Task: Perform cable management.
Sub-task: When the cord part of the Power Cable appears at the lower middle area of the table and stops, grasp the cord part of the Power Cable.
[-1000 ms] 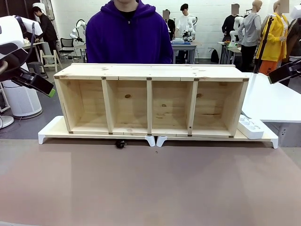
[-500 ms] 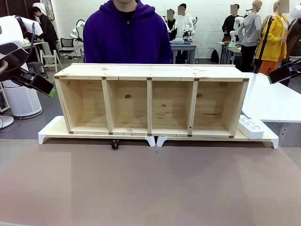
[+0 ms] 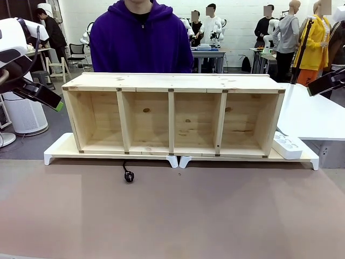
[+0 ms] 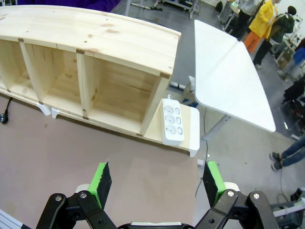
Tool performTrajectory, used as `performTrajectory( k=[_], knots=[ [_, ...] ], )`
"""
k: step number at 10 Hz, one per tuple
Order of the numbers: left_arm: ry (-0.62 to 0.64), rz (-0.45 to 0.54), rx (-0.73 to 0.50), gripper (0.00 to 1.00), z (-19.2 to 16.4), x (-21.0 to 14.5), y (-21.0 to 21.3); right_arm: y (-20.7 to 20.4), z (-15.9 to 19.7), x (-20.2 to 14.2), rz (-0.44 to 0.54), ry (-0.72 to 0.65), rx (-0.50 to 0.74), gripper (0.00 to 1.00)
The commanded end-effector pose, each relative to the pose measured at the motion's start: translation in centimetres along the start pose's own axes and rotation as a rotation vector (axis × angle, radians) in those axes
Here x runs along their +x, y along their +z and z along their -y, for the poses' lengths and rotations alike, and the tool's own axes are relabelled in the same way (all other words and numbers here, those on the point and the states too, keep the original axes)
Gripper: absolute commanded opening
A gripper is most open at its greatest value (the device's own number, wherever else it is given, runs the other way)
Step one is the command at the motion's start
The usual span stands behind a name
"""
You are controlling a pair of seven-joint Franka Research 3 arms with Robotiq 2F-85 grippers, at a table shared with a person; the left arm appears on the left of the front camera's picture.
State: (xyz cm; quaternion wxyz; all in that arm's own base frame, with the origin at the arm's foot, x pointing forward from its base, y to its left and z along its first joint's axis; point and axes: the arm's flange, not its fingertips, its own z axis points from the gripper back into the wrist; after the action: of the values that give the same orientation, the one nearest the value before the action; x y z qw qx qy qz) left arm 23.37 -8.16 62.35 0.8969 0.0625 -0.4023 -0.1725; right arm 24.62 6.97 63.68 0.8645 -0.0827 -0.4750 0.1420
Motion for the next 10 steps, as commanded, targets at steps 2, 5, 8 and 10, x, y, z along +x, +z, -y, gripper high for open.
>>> performTrajectory(
  k=[2,5,8,10],
  knots=[
    [-0.011,0.008,0.003,1.00,-0.07,0.15,-0.08,-0.47,-0.05,0.21,0.008,0.004,0.004,1.00],
    [-0.011,0.008,0.003,1.00,-0.07,0.15,-0.08,-0.47,-0.05,0.21,0.008,0.004,0.004,1.00],
    [-0.011,0.008,0.003,1.00,-0.07,0.15,-0.08,-0.47,-0.05,0.21,0.008,0.004,0.004,1.00],
    [-0.011,0.008,0.003,1.00,-0.07,0.15,-0.08,-0.47,-0.05,0.21,0.008,0.004,0.004,1.00]
  ],
)
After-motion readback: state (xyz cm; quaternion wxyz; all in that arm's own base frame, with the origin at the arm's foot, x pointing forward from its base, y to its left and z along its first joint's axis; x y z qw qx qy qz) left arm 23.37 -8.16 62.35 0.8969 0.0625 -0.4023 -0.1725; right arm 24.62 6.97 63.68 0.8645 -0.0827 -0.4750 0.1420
